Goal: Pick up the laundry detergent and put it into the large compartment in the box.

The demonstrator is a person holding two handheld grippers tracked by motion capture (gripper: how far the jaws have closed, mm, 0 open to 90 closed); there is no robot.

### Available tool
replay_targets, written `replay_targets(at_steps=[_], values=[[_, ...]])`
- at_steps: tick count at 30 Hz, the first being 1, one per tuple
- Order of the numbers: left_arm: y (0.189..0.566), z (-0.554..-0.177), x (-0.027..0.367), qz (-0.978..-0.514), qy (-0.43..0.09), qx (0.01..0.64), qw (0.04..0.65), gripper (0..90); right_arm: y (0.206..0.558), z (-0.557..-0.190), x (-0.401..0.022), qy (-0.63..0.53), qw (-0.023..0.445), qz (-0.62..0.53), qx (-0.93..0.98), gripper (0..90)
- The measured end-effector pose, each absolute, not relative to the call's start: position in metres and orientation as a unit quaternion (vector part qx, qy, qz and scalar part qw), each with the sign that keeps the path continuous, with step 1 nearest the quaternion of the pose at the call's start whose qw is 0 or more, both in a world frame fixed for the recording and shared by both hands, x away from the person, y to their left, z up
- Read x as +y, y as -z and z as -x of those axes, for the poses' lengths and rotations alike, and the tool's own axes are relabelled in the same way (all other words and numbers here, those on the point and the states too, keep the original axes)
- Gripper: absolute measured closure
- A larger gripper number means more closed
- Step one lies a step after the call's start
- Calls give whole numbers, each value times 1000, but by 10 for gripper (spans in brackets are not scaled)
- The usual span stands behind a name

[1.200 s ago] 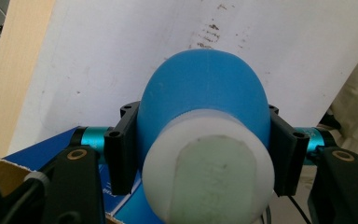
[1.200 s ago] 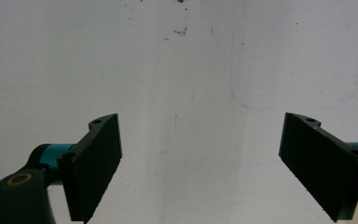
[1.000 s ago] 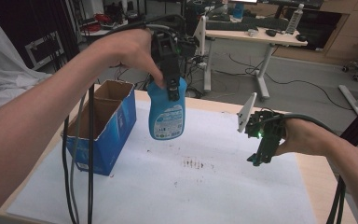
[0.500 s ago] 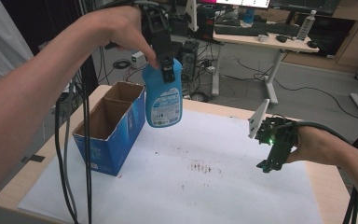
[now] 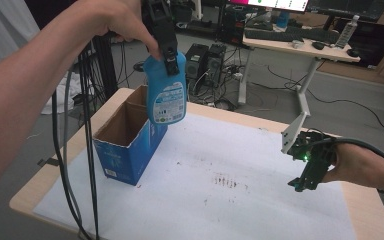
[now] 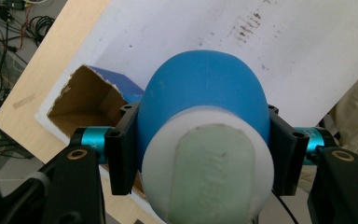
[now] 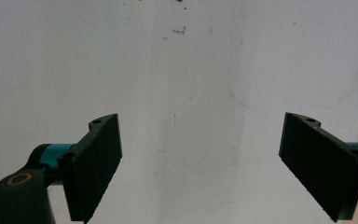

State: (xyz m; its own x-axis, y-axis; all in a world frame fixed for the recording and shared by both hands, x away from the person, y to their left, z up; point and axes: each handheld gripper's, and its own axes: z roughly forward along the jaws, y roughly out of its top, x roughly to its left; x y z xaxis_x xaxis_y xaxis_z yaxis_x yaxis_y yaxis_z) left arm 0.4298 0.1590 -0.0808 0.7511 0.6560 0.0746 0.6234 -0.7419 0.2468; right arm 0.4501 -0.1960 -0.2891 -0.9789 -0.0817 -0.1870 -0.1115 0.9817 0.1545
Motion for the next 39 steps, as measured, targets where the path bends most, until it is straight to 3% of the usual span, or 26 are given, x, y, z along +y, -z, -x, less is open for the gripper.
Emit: replay_targets(at_steps=[24, 39], values=[[84, -421, 226, -907, -95, 404, 67, 385, 292, -450, -189, -77, 90, 54, 991, 123], [96, -420, 242, -903, -92, 416, 60, 385, 294, -450, -185, -76, 90, 62, 991, 123]])
